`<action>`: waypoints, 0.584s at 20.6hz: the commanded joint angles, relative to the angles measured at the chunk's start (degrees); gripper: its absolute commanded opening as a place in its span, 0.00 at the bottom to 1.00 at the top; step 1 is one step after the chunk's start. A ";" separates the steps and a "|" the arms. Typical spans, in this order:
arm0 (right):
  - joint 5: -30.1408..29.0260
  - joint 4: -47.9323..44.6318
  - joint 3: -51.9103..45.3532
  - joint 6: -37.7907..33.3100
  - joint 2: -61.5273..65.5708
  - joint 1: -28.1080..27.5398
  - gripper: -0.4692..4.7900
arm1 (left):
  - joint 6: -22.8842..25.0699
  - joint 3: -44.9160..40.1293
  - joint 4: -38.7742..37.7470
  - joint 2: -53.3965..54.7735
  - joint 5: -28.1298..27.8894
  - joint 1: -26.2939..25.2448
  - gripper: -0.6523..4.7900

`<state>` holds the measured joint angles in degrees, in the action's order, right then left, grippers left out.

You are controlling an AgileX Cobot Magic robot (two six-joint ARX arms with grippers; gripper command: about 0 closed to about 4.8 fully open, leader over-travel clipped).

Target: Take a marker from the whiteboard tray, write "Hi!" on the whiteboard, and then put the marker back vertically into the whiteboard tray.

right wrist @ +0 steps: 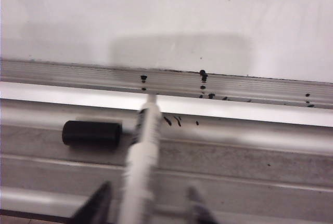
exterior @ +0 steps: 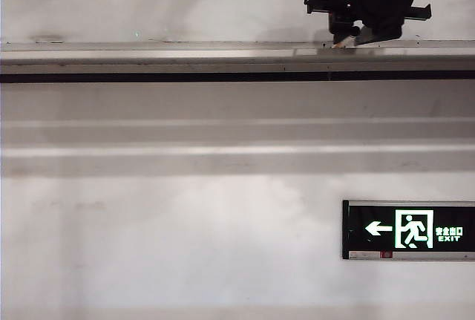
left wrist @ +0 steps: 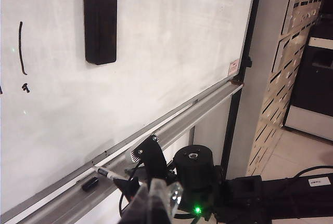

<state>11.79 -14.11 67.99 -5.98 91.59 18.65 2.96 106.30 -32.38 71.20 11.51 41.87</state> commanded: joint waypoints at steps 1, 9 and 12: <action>-0.72 -1.49 0.24 -0.04 -0.26 0.07 0.45 | 0.02 0.33 0.13 -0.17 0.31 0.02 0.11; -1.68 -2.47 1.68 -0.02 -1.90 0.13 0.48 | 0.02 0.33 0.09 -0.17 0.28 0.02 0.11; -1.84 -2.47 3.56 -0.02 -2.38 0.13 0.48 | 0.02 0.33 0.09 -0.17 0.28 0.02 0.11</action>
<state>10.26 -15.62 70.67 -5.96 89.84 18.72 2.96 106.30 -32.60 71.20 11.51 41.87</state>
